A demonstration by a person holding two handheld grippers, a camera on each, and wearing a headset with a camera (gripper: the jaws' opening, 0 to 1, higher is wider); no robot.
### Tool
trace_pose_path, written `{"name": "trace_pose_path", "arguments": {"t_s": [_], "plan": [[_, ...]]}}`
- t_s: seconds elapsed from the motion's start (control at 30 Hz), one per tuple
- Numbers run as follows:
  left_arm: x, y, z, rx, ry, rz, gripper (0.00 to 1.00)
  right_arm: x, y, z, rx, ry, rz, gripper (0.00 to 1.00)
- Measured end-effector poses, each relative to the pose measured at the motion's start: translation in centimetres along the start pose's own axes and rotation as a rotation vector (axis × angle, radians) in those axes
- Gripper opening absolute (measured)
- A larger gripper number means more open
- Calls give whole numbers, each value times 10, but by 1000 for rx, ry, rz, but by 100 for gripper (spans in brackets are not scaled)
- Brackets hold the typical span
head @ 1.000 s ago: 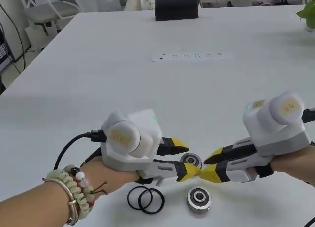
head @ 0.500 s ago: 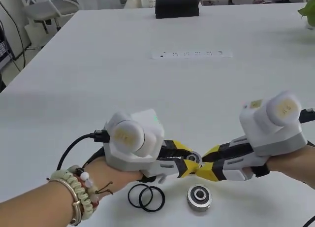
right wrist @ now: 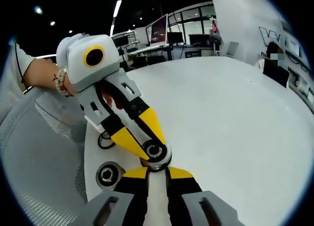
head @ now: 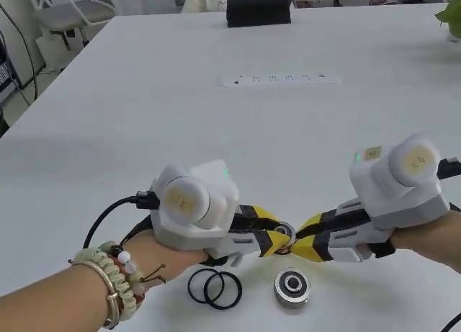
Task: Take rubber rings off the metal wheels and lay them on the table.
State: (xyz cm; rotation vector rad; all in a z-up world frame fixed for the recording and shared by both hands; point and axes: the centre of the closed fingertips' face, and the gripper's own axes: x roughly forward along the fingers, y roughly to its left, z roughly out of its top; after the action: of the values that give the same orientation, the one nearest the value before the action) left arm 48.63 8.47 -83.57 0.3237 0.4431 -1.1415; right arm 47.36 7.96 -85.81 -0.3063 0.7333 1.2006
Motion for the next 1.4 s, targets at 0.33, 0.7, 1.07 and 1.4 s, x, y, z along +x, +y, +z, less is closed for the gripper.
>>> {"name": "trace_pose_path", "arguments": {"t_s": [0.33, 0.7, 1.07, 1.4], "plan": [[0, 0, -1, -1, -3, 4, 8, -1, -3, -1, -12, 5, -13, 0], [0, 0, 0, 7, -8, 3, 8, -3, -3, 0, 156, -12, 1, 0], [0, 0, 0, 11, -13, 3, 8, -6, -4, -1, 214, -18, 5, 0], [-1, 1, 0, 11, -7, 4, 8, -10, -10, 2, 243, -38, -12, 0]]}}
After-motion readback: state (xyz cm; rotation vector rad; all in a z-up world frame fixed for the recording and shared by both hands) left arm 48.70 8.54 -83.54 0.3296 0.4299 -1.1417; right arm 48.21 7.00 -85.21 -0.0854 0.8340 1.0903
